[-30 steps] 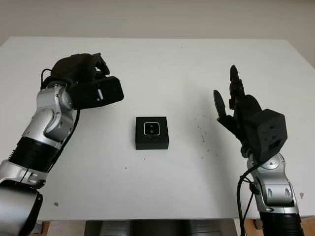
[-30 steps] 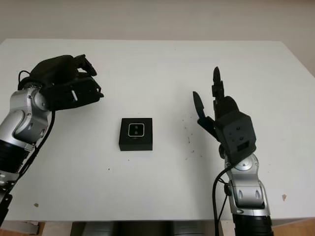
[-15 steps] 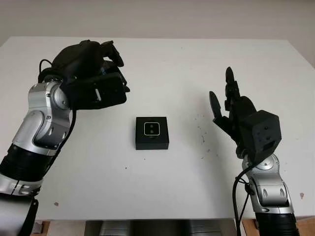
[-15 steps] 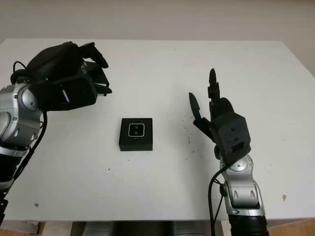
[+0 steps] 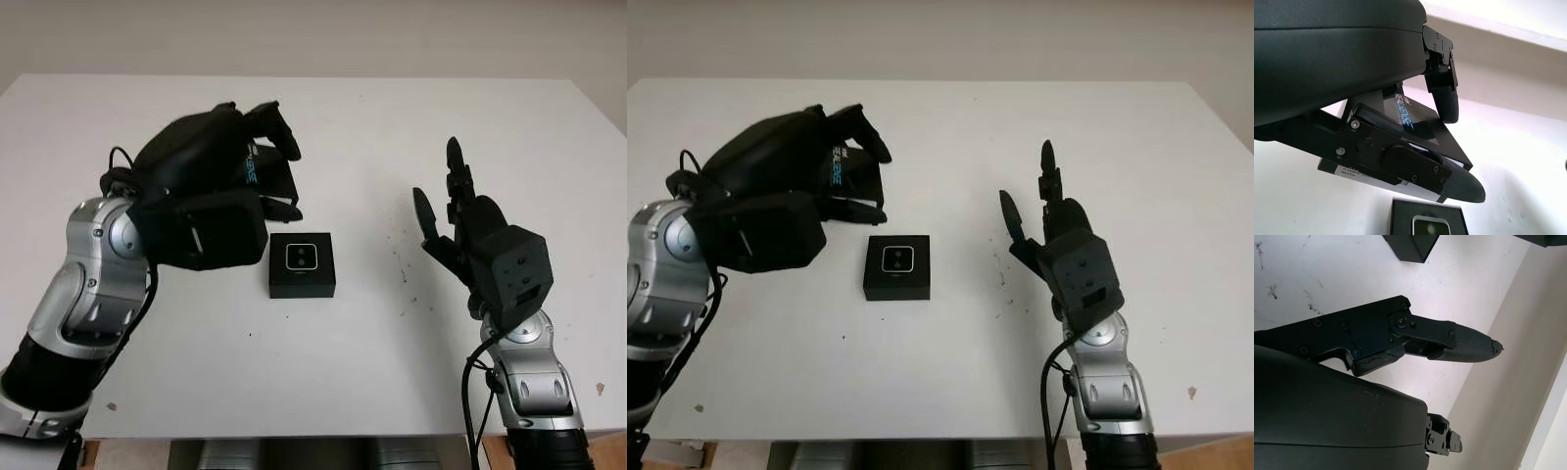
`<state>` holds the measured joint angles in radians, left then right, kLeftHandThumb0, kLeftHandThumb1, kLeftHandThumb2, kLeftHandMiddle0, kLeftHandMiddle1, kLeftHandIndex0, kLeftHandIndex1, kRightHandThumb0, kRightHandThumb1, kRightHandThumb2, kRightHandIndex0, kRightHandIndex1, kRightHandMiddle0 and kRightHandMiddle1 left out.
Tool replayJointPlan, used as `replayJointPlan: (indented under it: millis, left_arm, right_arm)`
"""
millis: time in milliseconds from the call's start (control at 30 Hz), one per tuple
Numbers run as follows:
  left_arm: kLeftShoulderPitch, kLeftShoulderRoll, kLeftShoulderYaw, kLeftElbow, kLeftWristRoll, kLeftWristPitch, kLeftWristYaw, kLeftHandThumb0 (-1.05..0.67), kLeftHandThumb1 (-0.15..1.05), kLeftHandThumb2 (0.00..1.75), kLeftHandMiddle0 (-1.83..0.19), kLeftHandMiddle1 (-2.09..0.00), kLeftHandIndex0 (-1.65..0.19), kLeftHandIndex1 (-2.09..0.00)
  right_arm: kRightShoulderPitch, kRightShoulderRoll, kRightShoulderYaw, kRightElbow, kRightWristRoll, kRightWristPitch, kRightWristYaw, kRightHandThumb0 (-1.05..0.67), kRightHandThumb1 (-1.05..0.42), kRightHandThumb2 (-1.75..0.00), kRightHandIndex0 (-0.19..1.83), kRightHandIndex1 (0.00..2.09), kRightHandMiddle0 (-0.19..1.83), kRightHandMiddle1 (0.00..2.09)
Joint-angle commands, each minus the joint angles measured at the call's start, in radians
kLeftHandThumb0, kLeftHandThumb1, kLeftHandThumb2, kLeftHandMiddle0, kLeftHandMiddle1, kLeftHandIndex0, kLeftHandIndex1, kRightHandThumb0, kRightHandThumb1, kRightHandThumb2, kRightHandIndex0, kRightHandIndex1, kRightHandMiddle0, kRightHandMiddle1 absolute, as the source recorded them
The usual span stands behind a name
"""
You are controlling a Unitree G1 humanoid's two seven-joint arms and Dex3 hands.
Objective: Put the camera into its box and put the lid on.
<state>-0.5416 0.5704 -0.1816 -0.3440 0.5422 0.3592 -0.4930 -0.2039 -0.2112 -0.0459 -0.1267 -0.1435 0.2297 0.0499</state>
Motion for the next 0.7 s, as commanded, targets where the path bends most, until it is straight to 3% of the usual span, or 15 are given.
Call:
replayJointPlan:
  millis: [0, 133, 400, 667]
  left_arm:
    - [0.012, -0.011, 0.001, -0.039, 0.002, 0.019, -0.013, -0.19, 1.05, 0.09, -0.26, -1.7, -0.13, -1.44]
    - [0.037, -0.037, -0.017, -0.058, 0.001, 0.017, -0.008, -0.2, 1.05, 0.1, -0.25, -1.7, -0.16, -1.4]
    - [0.078, -0.122, -0.026, -0.052, -0.014, 0.03, 0.023, -0.22, 1.05, 0.16, -0.24, -1.77, -0.07, -1.54]
    - [0.128, -0.176, -0.026, 0.041, -0.054, -0.088, 0.138, -0.21, 1.05, 0.18, -0.17, -1.8, -0.05, -1.5]
  right_arm:
    - [0.003, 0.001, 0.002, 0.0, -0.003, -0.015, -0.007, -0.75, -1.05, -0.61, -0.19, 0.02, -0.17, 0.05]
    - [0.005, 0.001, 0.007, -0.006, -0.008, -0.016, -0.01, -0.76, -1.05, -0.61, -0.19, 0.03, -0.17, 0.06]
    - [0.01, -0.001, -0.002, -0.004, 0.011, -0.025, -0.004, -0.76, -1.05, -0.6, -0.19, 0.03, -0.18, 0.05]
    - [0.01, -0.002, -0.001, 0.003, 0.015, -0.04, -0.005, -0.76, -1.05, -0.61, -0.19, 0.02, -0.18, 0.05]
